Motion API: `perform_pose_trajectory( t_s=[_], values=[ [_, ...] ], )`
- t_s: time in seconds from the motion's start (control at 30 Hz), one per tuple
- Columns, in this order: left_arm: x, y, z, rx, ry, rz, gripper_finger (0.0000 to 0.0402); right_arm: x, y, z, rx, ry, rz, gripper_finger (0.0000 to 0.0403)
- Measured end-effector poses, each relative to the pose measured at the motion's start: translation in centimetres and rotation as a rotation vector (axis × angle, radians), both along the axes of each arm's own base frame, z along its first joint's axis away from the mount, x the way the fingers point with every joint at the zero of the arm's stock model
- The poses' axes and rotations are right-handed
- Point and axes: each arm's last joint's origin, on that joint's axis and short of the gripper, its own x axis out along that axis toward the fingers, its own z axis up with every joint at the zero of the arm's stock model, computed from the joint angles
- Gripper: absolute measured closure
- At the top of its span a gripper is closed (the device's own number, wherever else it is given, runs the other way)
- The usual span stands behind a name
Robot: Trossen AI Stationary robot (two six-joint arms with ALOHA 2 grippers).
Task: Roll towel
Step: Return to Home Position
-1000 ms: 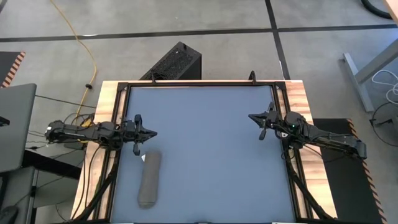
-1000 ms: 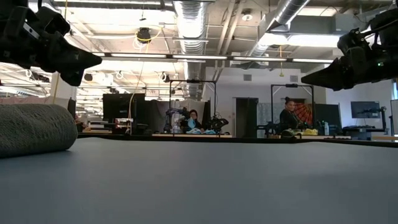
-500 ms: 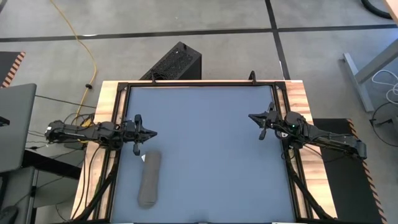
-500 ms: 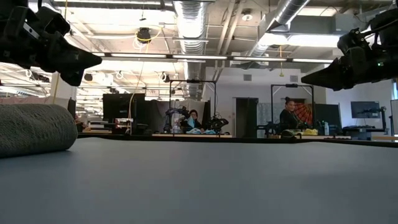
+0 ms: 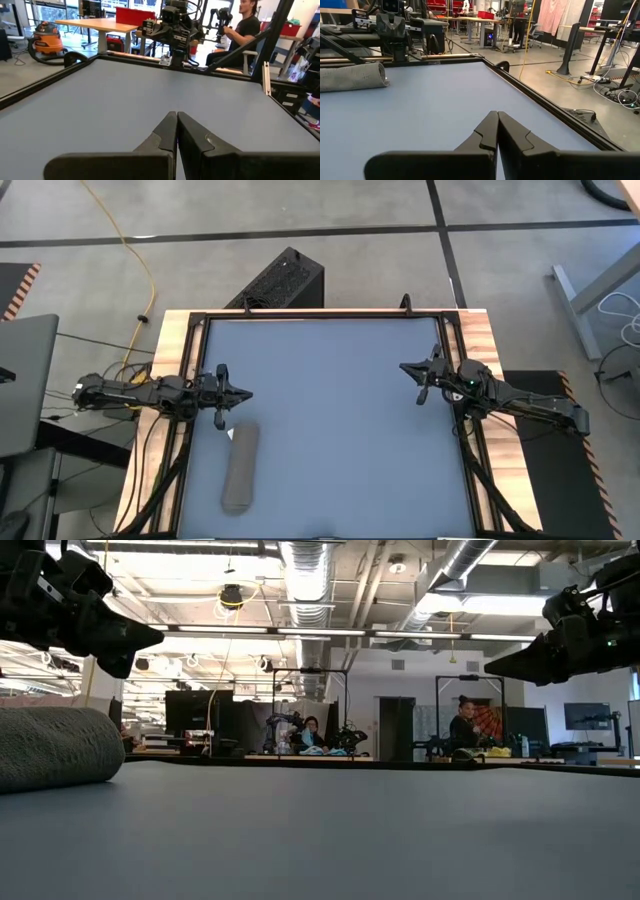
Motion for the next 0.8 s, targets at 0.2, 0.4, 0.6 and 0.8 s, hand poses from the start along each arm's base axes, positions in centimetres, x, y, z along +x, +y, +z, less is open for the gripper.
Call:
perform_pose_trajectory(
  t_s=[0.2, 0.4, 0.6, 0.8],
  values=[
    [0.0, 0.0, 0.0, 0.0, 0.0, 0.0, 0.0401, 0.0, 0.0, 0.0, 0.0, 0.0, 0.0, 0.0367],
    [0.0, 0.0, 0.0, 0.0, 0.0, 0.0, 0.0401, 0.0, 0.0, 0.0, 0.0, 0.0, 0.0, 0.0367],
    [0.0, 0.0, 0.0, 0.0, 0.0, 0.0, 0.0401, 0.0, 0.0, 0.0, 0.0, 0.0, 0.0, 0.0367],
    [0.0, 0.0, 0.0, 0.0, 0.0, 0.0, 0.0401, 0.0, 0.0, 0.0, 0.0, 0.0, 0.0, 0.0367]
  ],
)
